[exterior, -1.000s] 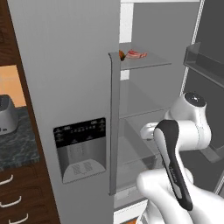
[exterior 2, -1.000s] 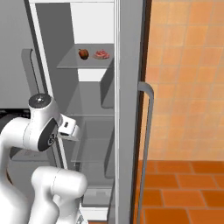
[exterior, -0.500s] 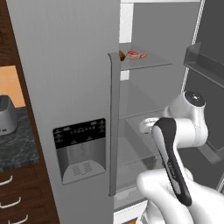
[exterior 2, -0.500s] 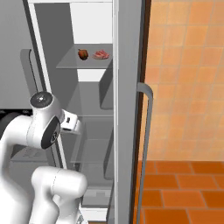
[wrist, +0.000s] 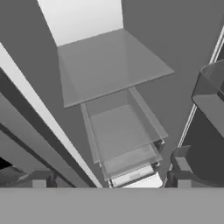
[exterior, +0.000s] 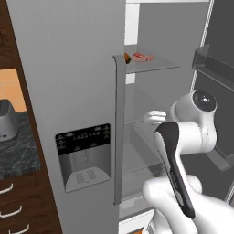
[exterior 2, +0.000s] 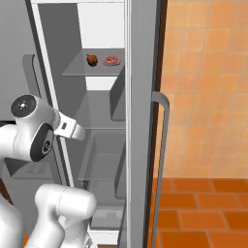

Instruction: Place one bell pepper and one steak in each tupperware on the nearby counter, to pack two identical lunches.

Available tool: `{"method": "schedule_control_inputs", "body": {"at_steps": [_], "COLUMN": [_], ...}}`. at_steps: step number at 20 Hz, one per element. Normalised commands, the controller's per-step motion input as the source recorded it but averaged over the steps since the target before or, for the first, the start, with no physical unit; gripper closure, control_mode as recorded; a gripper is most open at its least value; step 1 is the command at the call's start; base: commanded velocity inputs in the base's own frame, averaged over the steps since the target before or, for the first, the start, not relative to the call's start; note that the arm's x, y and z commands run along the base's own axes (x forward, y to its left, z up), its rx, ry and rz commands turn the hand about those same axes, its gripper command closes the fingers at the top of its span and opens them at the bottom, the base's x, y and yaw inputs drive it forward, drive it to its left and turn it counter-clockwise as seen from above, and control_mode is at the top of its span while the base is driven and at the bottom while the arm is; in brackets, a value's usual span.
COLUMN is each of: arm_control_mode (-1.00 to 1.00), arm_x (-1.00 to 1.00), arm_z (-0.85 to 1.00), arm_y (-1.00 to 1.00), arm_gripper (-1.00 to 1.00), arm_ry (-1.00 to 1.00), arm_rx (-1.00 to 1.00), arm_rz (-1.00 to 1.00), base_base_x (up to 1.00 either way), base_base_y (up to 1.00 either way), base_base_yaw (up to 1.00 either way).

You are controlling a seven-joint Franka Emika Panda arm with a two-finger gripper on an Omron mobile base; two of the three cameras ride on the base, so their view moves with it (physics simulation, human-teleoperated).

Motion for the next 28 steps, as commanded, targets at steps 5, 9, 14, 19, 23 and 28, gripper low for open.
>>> {"method": "schedule_control_inputs", "body": {"at_steps": [5,9,14,19,23,28], "arm_control_mode": [-1.00,-1.00,-1.00,-1.00,-1.00,-1.00], "arm_x": [-0.41,-0.11,0.01,0.08,0.08,0.30], "arm_z": [0.38,0.45,0.55,0.47,0.26,0.40], "arm_y": [-0.06,-0.21,-0.10,0.00,0.00,-0.03], "arm_gripper": [-1.00,-1.00,-1.00,-1.00,-1.00,-1.00], "arm_ry": [-0.11,-0.03,0.00,0.00,0.02,0.08], "arm_rx": [0.25,0.27,0.19,0.15,0.03,0.00], "arm_rz": [-0.34,-0.17,-0.06,-0.01,0.00,-0.03], "base_base_x": [0.00,0.00,0.00,0.00,0.00,0.00], "base_base_y": [0.00,0.00,0.00,0.00,0.00,0.00], "base_base_yaw": [0.00,0.00,0.00,0.00,0.00,0.00]}}
